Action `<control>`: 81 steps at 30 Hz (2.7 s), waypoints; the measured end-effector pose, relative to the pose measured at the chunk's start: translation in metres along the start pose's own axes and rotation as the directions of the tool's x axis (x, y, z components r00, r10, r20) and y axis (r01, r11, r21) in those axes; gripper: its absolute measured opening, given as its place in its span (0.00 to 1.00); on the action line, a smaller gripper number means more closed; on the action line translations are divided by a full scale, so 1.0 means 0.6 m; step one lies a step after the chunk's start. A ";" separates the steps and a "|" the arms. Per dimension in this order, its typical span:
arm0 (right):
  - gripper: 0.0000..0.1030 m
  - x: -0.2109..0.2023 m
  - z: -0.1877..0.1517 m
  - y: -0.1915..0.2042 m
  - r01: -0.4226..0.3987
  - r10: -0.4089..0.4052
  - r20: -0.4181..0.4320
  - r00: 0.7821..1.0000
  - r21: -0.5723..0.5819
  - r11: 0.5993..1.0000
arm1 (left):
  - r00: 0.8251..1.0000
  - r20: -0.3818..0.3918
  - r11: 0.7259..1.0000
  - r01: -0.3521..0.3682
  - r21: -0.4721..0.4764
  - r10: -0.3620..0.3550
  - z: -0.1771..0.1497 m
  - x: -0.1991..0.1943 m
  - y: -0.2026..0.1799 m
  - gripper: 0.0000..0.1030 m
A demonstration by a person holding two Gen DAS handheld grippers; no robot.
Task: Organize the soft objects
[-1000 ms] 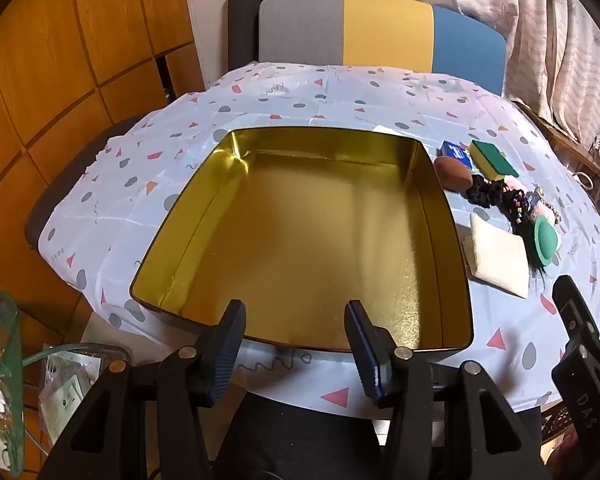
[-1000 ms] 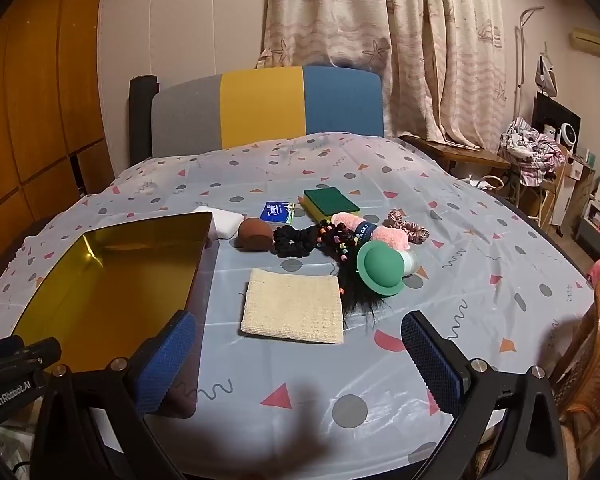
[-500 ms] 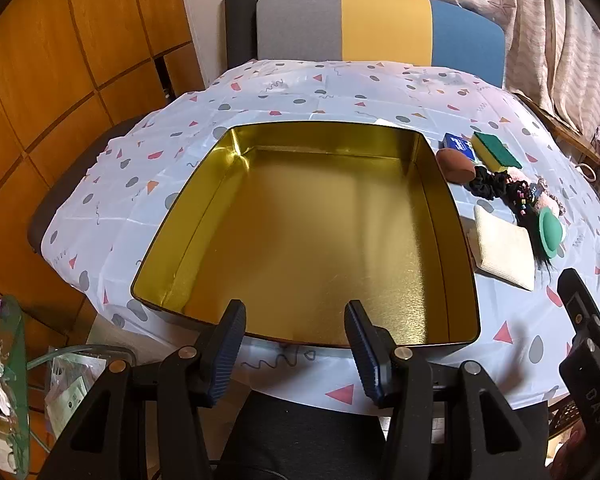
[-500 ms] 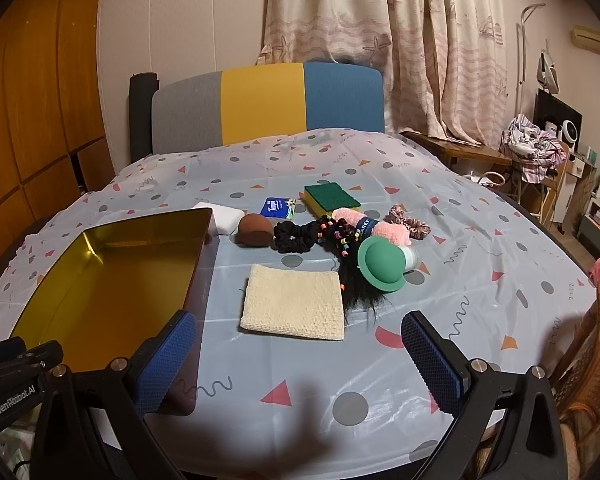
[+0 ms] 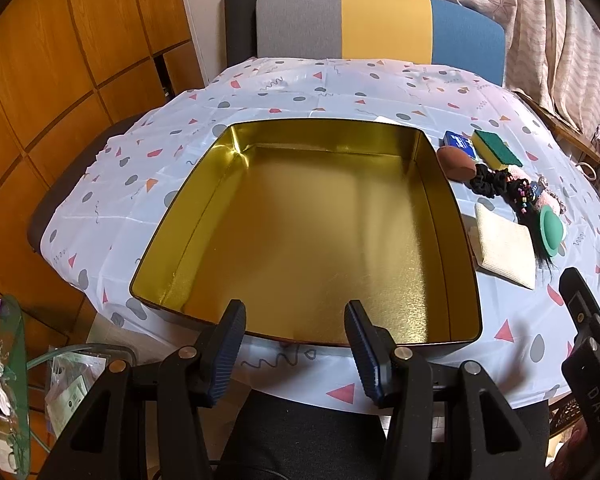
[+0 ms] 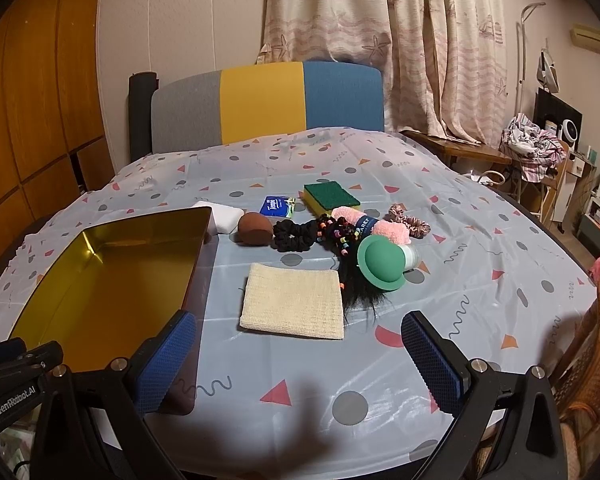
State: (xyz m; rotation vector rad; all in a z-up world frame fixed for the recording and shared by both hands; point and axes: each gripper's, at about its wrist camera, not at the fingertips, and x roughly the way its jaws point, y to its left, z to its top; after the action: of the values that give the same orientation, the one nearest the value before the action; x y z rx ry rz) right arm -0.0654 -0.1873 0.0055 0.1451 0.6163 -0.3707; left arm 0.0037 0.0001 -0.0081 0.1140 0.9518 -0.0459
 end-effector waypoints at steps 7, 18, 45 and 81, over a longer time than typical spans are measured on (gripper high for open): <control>1.00 0.001 -0.001 0.000 0.000 0.000 0.000 1.000 0.000 1.000 | 1.000 -0.004 1.000 0.001 0.004 -0.001 -0.002 0.002 -0.001 0.50; 1.00 0.003 -0.006 -0.003 0.037 -0.036 0.011 0.999 -0.006 0.999 | 1.000 -0.016 1.000 0.000 0.007 0.000 -0.001 0.006 -0.004 0.50; 1.00 0.085 0.004 -0.115 0.069 -0.047 -0.197 0.979 0.105 0.992 | 0.966 -0.026 0.947 0.256 0.193 -0.256 -0.013 -0.010 -0.082 0.50; 1.00 0.110 0.014 -0.315 0.264 -0.196 -0.240 0.951 0.292 0.919 | 0.885 -0.182 0.837 0.465 0.289 -0.429 0.075 0.150 -0.362 0.83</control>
State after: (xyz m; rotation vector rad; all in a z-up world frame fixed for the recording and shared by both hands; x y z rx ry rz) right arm -0.0832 -0.3833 -0.0311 0.4302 0.7784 -0.6929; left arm 0.0727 -0.2196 -0.0724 0.1976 1.0601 -0.6421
